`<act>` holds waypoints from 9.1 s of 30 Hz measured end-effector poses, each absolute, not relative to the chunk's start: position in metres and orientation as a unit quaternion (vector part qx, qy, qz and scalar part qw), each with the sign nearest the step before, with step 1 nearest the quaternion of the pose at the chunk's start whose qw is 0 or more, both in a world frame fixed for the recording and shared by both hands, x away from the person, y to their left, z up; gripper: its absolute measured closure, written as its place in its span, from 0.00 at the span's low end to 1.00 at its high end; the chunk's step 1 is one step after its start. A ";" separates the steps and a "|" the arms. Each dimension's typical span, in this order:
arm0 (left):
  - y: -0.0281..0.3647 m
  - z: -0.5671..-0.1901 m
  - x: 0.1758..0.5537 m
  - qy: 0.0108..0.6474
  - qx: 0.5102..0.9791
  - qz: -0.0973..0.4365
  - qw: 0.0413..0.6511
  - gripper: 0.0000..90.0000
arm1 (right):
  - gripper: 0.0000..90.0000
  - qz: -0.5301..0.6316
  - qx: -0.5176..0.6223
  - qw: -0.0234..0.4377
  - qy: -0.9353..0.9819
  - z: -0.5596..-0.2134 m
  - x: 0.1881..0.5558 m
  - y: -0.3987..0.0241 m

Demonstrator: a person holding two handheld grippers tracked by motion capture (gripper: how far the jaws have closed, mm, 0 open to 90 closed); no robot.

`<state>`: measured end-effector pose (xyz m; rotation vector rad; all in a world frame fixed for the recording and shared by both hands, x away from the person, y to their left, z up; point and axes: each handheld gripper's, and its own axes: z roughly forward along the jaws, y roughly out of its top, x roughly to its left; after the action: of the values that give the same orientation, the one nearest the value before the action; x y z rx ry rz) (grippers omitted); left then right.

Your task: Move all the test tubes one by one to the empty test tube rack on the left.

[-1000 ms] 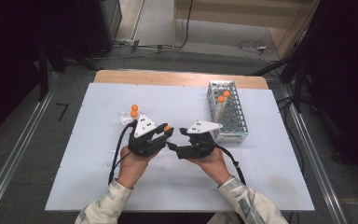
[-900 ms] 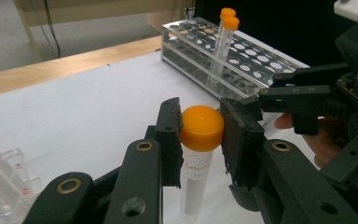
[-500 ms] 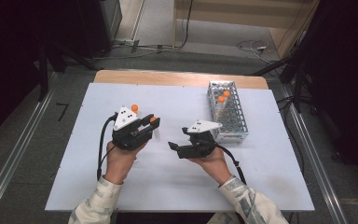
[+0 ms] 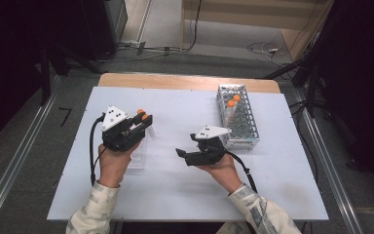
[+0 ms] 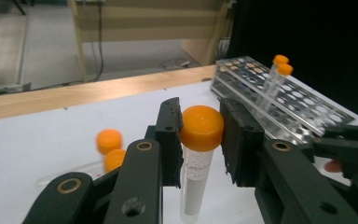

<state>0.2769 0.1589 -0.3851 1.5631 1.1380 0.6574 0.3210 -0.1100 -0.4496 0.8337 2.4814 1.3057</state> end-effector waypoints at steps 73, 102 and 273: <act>0.157 -0.412 0.285 0.548 0.628 0.322 0.450 0.22 | 0.26 0.451 0.294 0.146 0.830 -0.435 0.321 -0.124; 0.161 -0.405 0.283 0.550 0.613 0.324 0.466 0.17 | 0.29 0.433 0.431 0.243 0.753 -0.419 0.380 -0.197; 0.061 -0.431 0.259 0.397 0.733 0.262 0.485 0.77 | 0.80 0.429 0.258 0.139 0.854 -0.444 0.301 -0.100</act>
<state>0.2589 0.0610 -0.4311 1.7852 0.9666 0.6384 0.3010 -0.1001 -0.4439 0.7459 2.4699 1.2403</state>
